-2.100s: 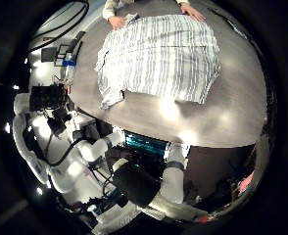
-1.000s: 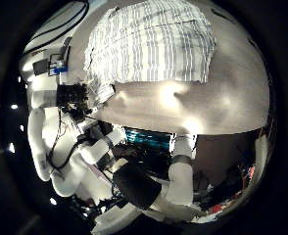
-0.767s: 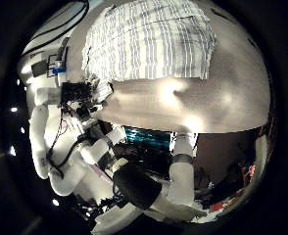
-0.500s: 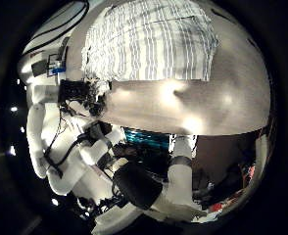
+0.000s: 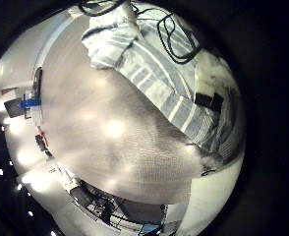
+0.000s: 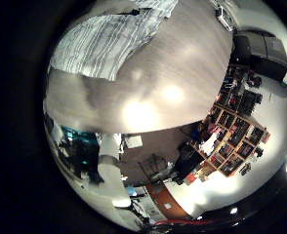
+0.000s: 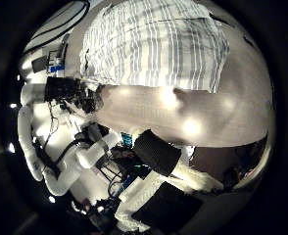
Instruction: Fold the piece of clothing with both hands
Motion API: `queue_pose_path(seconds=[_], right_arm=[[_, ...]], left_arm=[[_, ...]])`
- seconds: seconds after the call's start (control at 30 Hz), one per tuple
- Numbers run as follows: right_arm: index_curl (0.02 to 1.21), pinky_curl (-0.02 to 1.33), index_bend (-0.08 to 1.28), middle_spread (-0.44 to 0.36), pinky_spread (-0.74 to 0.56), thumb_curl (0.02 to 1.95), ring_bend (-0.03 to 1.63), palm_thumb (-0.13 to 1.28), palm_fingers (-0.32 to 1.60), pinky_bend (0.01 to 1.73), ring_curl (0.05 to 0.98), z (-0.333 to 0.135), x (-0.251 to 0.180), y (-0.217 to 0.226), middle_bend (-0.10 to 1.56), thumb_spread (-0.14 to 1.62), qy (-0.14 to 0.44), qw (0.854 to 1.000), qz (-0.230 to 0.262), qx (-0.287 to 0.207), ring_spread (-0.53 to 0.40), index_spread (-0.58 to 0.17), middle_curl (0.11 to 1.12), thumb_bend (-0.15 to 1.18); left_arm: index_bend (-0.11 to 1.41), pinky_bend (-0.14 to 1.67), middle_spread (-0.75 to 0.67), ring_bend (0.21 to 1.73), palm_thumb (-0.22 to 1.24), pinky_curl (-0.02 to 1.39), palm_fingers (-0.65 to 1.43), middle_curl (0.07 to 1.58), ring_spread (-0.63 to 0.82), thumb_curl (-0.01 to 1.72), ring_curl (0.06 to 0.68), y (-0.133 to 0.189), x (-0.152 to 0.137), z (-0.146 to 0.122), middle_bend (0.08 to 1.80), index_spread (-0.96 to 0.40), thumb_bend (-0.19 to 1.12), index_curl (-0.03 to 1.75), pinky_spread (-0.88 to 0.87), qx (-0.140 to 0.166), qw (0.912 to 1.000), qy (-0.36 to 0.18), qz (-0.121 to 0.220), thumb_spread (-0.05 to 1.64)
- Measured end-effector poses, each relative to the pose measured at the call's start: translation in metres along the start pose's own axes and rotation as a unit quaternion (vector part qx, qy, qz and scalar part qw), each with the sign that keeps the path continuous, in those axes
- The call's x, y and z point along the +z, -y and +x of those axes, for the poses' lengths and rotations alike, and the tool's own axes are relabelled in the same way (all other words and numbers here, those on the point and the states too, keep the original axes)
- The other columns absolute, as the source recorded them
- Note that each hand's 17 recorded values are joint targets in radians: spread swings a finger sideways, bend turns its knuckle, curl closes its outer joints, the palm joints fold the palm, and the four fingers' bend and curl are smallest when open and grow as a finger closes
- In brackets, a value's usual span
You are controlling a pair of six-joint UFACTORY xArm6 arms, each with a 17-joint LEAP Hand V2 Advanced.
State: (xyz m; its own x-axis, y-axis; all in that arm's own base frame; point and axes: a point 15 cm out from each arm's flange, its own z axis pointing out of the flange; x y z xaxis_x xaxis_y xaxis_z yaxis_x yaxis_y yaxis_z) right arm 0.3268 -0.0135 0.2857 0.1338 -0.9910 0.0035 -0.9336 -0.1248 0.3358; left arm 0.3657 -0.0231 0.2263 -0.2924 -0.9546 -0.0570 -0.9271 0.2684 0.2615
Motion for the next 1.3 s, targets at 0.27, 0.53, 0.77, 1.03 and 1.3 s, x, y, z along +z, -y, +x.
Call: queue_pose_path(seconds=[0.27,0.53,0.77,1.03,1.3], right_arm=[[0.29,0.21,0.17,-0.08,0.13,0.33,0.75,0.43,0.29,0.65,0.275,-0.007,0.063,0.014,0.33,1.13,-0.009,1.0,-0.024,-0.012,-0.121,-0.283,0.39,-0.02],[0.31,0.2,0.18,-0.08,0.14,0.34,0.72,0.45,0.26,0.64,0.271,-0.016,0.075,0.031,0.33,1.11,-0.016,0.999,-0.021,-0.024,-0.114,-0.271,0.4,-0.02],[0.33,0.18,0.2,-0.079,0.15,0.35,0.69,0.48,0.29,0.6,0.265,-0.016,0.091,0.05,0.35,1.1,-0.037,0.999,-0.024,-0.017,-0.101,-0.265,0.41,-0.02],[0.37,0.15,0.21,-0.222,-0.16,0.38,0.85,0.63,0.81,0.63,0.299,-0.009,0.098,0.06,0.56,1.07,-0.067,0.997,-0.026,-0.009,-0.257,-0.356,0.49,0.0],[0.64,0.34,0.68,-0.262,-0.37,0.44,1.14,0.84,1.32,1.05,0.477,-0.012,0.07,0.079,0.92,1.09,-0.071,0.996,0.049,-0.008,-0.27,-0.435,0.71,0.03]], left_arm=[[0.45,1.22,-0.52,1.37,0.88,0.65,1.06,0.87,-0.45,0.59,0.51,0.005,-0.03,0.007,1.06,-0.66,-0.01,1.05,-0.58,0.011,0.9999,0.003,0.003,1.05],[0.39,1.23,-0.54,1.38,0.88,0.66,1.06,0.91,-0.45,0.62,0.508,0.002,-0.048,0.01,1.04,-0.71,-0.01,1.19,-0.58,0.014,0.9999,0.004,0.0,1.05],[0.33,1.23,-0.55,1.38,0.87,0.66,1.07,0.93,-0.45,0.63,0.507,-0.001,-0.062,0.009,1.02,-0.73,-0.01,1.29,-0.58,0.012,0.9999,0.004,0.0,1.06],[0.29,1.23,-0.57,1.37,0.86,0.65,1.08,0.96,-0.45,0.63,0.503,-0.005,-0.081,0.006,1.0,-0.74,-0.01,1.36,-0.57,0.012,0.9999,0.004,0.003,1.07],[0.25,1.23,-0.58,1.37,0.85,0.65,1.09,0.98,-0.45,0.64,0.501,-0.023,-0.083,0.005,0.98,-0.74,-0.01,1.42,-0.57,0.025,0.9993,-0.003,-0.026,1.07]])
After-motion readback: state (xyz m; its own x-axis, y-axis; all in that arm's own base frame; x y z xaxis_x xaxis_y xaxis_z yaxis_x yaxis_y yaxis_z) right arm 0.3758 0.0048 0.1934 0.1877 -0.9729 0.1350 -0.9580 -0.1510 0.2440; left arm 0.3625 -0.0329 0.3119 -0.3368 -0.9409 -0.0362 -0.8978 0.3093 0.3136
